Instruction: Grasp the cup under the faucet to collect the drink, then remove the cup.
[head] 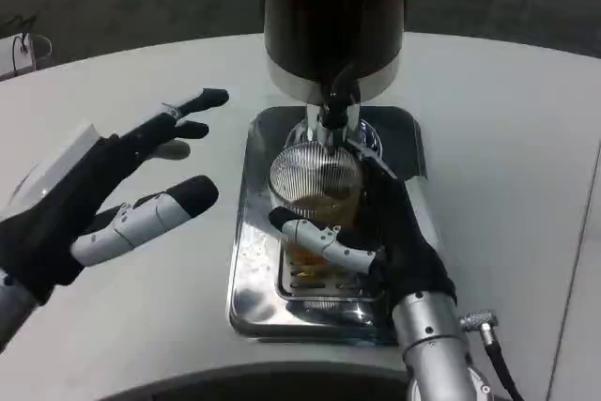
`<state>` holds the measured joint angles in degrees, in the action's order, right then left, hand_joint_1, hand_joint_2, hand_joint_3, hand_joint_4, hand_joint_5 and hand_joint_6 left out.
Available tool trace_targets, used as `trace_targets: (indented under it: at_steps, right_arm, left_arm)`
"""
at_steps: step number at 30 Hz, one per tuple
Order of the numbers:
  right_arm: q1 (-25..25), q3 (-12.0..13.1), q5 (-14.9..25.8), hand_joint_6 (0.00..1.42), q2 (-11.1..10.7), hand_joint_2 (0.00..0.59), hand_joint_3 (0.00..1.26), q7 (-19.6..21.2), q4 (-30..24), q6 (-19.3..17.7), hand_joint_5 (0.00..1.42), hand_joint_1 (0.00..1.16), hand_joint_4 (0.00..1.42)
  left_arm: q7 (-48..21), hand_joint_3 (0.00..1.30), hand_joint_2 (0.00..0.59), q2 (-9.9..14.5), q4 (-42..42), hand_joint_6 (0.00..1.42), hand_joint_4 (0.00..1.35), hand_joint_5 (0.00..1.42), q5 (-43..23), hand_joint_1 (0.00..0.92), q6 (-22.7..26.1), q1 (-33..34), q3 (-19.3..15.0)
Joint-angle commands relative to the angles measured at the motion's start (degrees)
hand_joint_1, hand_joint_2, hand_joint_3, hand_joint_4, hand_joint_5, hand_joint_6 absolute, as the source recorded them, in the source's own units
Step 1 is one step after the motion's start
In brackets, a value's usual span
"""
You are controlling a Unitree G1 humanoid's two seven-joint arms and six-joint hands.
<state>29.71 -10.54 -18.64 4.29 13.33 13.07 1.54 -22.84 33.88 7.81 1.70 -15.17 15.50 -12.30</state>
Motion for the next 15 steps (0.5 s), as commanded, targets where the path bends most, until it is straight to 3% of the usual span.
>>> trace_targets:
  at_steps: [1, 15]
  right_arm:
    - [-1.18, -0.77, -0.41, 0.44, 2.07, 0.217, 0.29, 2.02, 0.48, -0.37, 0.49, 0.87, 0.40]
    - [-1.89, -1.94, -1.79, 0.83, 4.89, 0.220, 0.46, 9.54, -0.05, 0.83, 0.75, 0.90, 0.62]
  left_arm:
    - [-0.64, 0.18, 0.052, 0.72, 0.88, 0.24, 0.10, 0.18, -0.28, 0.000, 0.96, -1.26, 0.18]
    - [-0.69, 0.19, 0.053, 0.67, 2.39, 0.24, 0.12, 0.19, -0.49, 0.000, 2.05, -2.32, 0.11]
